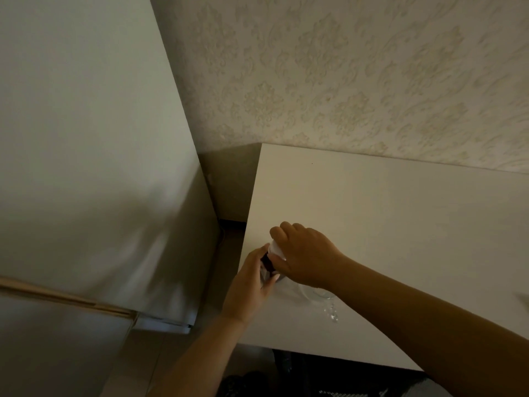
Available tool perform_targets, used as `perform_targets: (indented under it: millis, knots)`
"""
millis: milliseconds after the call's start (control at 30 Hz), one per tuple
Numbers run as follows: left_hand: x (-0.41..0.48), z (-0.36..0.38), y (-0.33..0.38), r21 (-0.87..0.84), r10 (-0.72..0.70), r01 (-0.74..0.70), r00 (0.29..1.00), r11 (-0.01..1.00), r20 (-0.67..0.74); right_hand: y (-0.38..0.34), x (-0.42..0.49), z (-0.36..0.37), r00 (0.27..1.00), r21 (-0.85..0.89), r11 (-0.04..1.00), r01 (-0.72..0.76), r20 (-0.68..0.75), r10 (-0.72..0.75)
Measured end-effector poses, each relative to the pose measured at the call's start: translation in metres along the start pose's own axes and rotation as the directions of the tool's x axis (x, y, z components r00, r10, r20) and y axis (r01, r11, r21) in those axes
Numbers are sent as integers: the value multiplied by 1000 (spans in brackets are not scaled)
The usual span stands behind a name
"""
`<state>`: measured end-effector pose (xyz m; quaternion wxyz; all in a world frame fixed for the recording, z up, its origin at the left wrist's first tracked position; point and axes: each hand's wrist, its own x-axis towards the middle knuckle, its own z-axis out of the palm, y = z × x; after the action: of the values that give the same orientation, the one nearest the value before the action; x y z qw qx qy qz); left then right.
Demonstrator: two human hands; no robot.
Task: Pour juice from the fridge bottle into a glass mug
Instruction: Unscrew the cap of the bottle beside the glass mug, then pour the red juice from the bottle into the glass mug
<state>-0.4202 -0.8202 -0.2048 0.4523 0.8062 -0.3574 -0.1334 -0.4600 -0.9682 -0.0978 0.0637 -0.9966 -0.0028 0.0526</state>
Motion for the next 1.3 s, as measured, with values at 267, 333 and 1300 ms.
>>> perform_targets:
  millis: [267, 333, 1300]
  knots:
    - [-2, 9, 2, 75, 60, -55, 996, 996, -67, 32, -33, -13, 986, 120, 986, -114, -111, 127]
    - [-2, 11, 5, 88, 67, -59, 994, 994, -89, 48, -46, -11, 975, 116, 976, -182, -109, 195]
    - [-3, 27, -3, 7, -141, 142, 983, 990, -117, 140, -119, 124, 776, 226, 745, -628, 246, 580]
